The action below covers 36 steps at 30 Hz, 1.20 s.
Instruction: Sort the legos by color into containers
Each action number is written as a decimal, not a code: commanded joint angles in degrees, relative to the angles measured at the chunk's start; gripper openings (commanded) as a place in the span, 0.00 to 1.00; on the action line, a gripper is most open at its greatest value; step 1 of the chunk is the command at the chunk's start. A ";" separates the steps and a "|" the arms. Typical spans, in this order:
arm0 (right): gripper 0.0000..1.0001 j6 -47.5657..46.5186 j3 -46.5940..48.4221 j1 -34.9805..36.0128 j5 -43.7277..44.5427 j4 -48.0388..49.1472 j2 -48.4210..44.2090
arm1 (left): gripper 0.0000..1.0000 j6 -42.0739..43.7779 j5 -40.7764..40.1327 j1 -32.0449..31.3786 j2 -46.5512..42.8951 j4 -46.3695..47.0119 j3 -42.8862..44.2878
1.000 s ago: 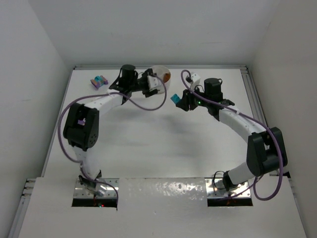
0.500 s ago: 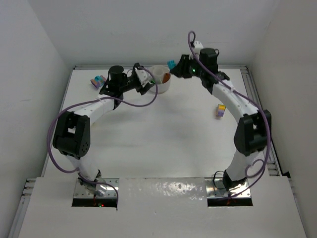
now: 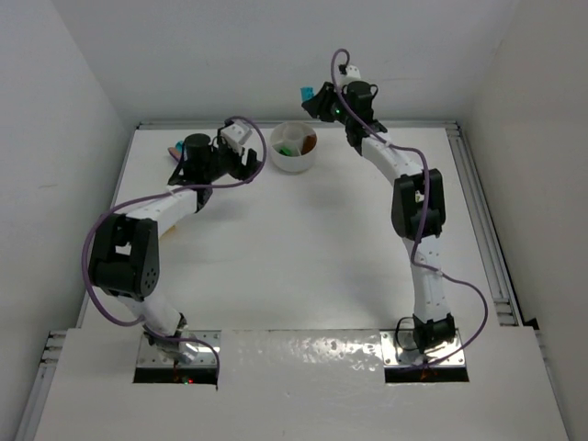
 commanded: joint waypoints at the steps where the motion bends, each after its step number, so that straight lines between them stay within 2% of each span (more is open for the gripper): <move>1: 0.00 1.71 0.22 -0.06 2.54 15.29 -0.92 | 0.68 -2.43 -0.90 0.88 -2.76 1.89 -1.47; 3: 0.00 1.44 1.18 0.03 0.71 16.69 0.22 | 0.68 -2.61 -0.81 1.06 -2.67 2.33 -2.35; 4: 0.00 1.53 0.66 0.20 -3.13 17.83 0.58 | 0.68 -2.69 -0.98 1.14 -2.76 3.03 -2.70; 6: 0.00 -0.04 -3.54 1.52 -6.32 21.42 -0.29 | 0.68 -3.13 -1.77 1.23 -2.76 3.82 -3.84; 10: 0.00 -16.87 -7.43 5.65 -8.62 16.62 -2.67 | 0.68 -3.40 -2.83 1.41 -2.58 5.14 -5.16; 11: 0.00 -17.97 -7.43 6.44 -8.53 16.00 -2.32 | 0.68 -3.48 -3.09 1.41 -2.50 5.23 -5.16; 18: 0.00 -17.19 -8.83 6.36 -0.19 21.88 -0.21 | 0.68 -3.40 -3.89 2.55 -3.64 5.23 -5.86; 25: 0.00 -20.35 -13.22 6.27 3.94 21.18 -0.47 | 0.68 -4.01 -4.41 3.34 -4.78 5.93 -7.97; 36: 0.00 -22.11 -9.28 6.27 5.53 17.06 3.30 | 0.68 -4.54 -5.03 3.87 -3.82 5.85 -8.07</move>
